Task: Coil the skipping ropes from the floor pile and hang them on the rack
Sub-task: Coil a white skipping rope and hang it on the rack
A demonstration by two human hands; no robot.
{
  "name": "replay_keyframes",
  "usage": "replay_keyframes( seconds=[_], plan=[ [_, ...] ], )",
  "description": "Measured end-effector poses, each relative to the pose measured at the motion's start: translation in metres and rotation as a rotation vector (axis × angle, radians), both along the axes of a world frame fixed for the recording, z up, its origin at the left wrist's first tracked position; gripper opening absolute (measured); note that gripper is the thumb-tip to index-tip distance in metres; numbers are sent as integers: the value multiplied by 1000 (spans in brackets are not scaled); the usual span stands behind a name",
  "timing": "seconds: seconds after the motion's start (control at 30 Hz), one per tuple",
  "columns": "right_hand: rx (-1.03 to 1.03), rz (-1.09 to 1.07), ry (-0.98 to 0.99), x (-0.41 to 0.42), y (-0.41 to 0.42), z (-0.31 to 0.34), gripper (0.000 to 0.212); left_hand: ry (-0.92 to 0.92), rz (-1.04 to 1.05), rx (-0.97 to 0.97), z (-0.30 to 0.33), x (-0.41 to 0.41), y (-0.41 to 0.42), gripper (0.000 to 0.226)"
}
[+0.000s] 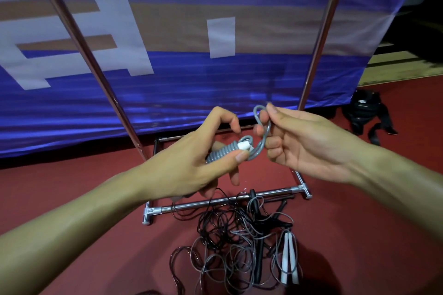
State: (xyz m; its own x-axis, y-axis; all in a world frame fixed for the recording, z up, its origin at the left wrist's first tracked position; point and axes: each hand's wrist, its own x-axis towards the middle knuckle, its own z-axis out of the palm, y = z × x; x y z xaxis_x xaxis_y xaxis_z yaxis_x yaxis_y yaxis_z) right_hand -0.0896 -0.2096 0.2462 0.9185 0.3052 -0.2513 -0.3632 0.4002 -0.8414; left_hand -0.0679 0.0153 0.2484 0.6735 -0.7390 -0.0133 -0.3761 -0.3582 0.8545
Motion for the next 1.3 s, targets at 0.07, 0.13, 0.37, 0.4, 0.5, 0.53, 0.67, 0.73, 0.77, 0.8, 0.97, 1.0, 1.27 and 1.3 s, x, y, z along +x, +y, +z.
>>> replay_keyframes(
  seconds=[0.07,0.13,0.37,0.4,0.5,0.53,0.67,0.73,0.77,0.8,0.97,1.0,1.27,1.3],
  plan=[
    [-6,-14,32,2,0,-3,19,6,-3,-23,3,-1,0,34],
    [-26,-6,48,2,1,-7,17,15,-3,-29,6,-2,0,35],
    [-280,59,-207,0,4,-13,33,26,-4,10,5,-4,1,20],
    [-312,60,-248,-1,5,-14,37,35,-2,0,5,-5,1,21],
    [-284,135,-277,-5,5,-12,47,60,2,-47,8,-6,0,25],
    [-271,159,-296,-5,4,-11,48,68,10,-55,10,-6,0,26],
    [-623,120,-493,-4,-2,-6,54,74,30,-45,14,-5,2,28],
    [-844,116,-617,-5,0,-4,61,65,5,-26,13,-6,0,28],
    [-890,105,-643,-5,2,-4,56,64,-1,-22,12,-7,-2,28],
    [-885,75,-645,-6,3,-4,44,65,-2,-21,12,-7,-3,28],
    [-758,46,-653,-4,5,-1,35,89,-19,-40,12,-8,-4,29],
    [-723,62,-652,-3,4,-1,36,103,-25,-46,12,-9,-4,29],
    [-692,78,-686,-2,5,1,38,136,-51,-48,11,-10,-4,33],
    [-732,86,-703,-2,3,2,39,129,-54,-50,11,-10,-4,34]
  ],
)
